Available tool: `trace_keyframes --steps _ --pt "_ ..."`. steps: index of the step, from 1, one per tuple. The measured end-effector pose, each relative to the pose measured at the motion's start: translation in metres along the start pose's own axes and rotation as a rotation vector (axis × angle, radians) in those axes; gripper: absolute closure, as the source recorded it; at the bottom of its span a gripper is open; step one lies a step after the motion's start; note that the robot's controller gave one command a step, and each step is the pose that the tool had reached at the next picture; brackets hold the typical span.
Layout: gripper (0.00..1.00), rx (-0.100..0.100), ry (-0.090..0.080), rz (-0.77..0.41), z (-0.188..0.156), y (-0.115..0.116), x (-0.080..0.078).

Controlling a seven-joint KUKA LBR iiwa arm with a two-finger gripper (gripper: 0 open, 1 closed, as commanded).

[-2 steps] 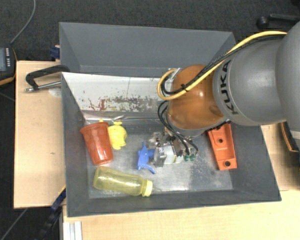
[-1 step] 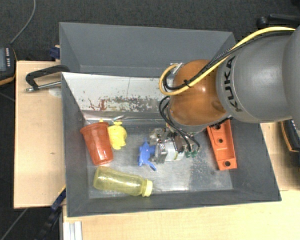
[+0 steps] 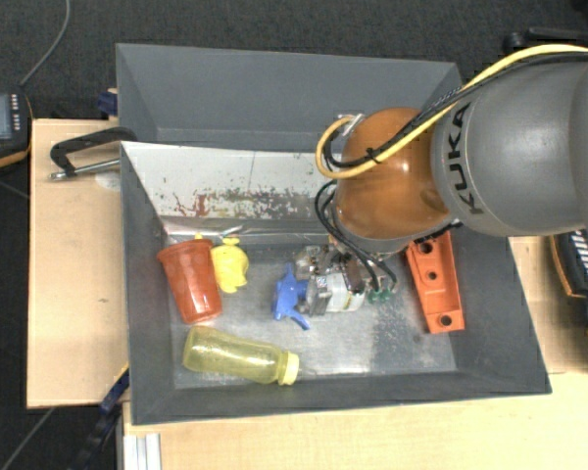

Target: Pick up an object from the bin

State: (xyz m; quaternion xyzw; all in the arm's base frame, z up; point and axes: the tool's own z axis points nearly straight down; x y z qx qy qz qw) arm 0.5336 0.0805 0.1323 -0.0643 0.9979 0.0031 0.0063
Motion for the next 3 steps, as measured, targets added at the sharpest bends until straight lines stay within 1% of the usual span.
trace_keyframes --steps 2,3 --pt "1.00 -0.001 -0.006 0.000 -0.014 0.001 -0.002" --pt "1.00 -0.001 -0.003 0.000 -0.024 0.001 -0.001"
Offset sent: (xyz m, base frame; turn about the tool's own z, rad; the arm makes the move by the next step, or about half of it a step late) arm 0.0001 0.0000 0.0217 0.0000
